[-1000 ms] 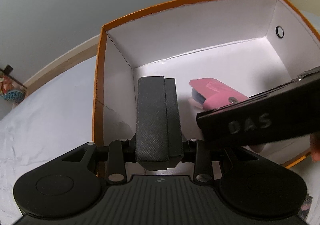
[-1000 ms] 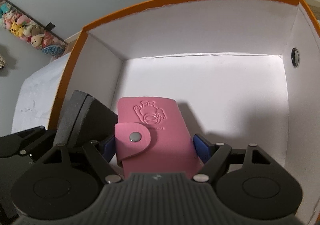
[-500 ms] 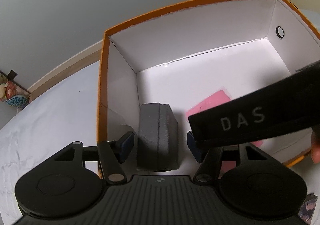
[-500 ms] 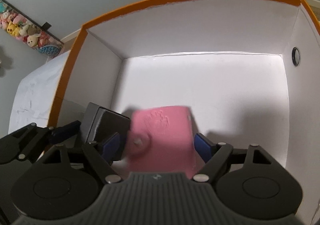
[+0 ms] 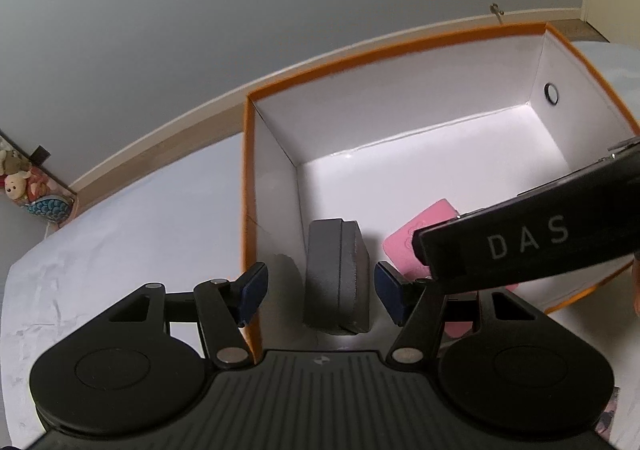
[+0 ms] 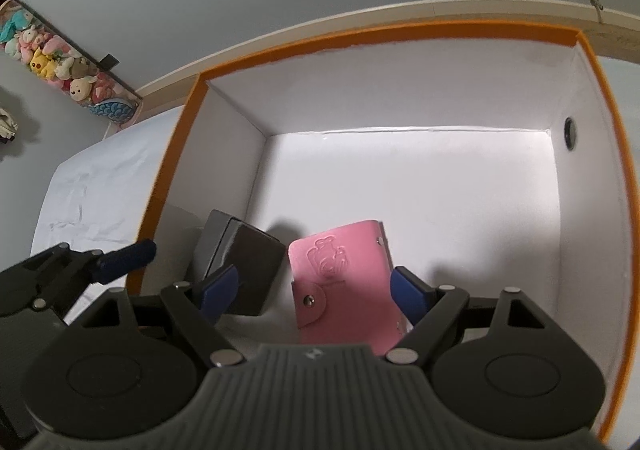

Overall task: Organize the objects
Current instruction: 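Lower and release grey case in box while right tool releases pink wallet, then withdraw both tools from the box back toward the item pile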

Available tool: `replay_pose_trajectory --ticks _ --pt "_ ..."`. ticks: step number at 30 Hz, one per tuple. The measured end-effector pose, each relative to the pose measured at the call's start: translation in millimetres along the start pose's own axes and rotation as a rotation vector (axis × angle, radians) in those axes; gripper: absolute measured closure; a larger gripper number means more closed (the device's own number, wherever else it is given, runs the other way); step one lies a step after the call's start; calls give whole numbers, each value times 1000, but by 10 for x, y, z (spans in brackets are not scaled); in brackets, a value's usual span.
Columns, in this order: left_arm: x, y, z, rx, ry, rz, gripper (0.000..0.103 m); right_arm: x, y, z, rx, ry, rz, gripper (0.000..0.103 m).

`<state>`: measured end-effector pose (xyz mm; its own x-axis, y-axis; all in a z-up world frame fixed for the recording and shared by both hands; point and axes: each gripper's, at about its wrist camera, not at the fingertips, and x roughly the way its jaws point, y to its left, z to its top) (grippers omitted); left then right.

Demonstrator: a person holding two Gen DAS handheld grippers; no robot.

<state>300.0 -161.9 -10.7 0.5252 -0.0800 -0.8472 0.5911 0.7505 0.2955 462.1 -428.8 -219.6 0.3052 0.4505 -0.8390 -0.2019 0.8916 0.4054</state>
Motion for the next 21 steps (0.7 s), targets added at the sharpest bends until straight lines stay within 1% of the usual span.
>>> replay_pose_trajectory --ticks 11,16,21 --pt "-459 75 -101 -7 -42 14 31 -337 102 -85 -49 -42 -15 19" --pt "-629 155 -182 -37 -68 5 31 -460 135 -176 -76 -56 -18 19" --pt "-813 256 -330 -72 -104 -7 31 -607 193 -302 -132 -81 -5 18"
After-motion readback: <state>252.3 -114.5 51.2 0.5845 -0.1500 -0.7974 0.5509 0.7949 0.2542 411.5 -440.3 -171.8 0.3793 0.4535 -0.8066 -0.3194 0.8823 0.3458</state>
